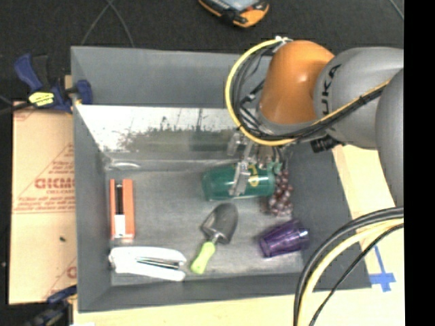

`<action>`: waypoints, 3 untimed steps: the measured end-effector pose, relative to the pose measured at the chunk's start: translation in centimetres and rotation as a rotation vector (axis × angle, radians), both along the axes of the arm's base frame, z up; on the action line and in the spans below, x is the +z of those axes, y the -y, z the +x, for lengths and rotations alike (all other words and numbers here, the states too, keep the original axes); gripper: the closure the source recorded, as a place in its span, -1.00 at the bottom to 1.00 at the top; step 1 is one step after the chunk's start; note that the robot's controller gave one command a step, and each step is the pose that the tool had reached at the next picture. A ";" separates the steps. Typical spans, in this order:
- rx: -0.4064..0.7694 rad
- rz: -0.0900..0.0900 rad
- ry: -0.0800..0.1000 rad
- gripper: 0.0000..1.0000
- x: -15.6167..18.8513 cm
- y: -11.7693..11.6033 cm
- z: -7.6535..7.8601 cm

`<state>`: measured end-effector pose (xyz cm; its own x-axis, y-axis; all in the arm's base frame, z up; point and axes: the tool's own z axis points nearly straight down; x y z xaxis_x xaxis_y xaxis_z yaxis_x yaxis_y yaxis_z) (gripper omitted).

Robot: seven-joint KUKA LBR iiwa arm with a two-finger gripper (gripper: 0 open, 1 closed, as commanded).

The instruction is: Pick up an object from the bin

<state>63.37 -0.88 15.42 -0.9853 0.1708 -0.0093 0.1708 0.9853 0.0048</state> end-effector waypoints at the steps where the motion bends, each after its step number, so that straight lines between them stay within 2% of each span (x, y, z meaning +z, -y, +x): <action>1: 0.109 -0.004 0.010 -1.00 2.1 -2.7 0.0; 2: -0.044 0.001 0.000 -1.00 -6.8 0.0 0.4; 3: 0.294 -0.008 0.027 -1.00 -1.3 -1.0 1.6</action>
Offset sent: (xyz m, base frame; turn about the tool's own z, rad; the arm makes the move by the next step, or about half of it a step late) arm 0.0028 -0.0012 -0.0695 0.0466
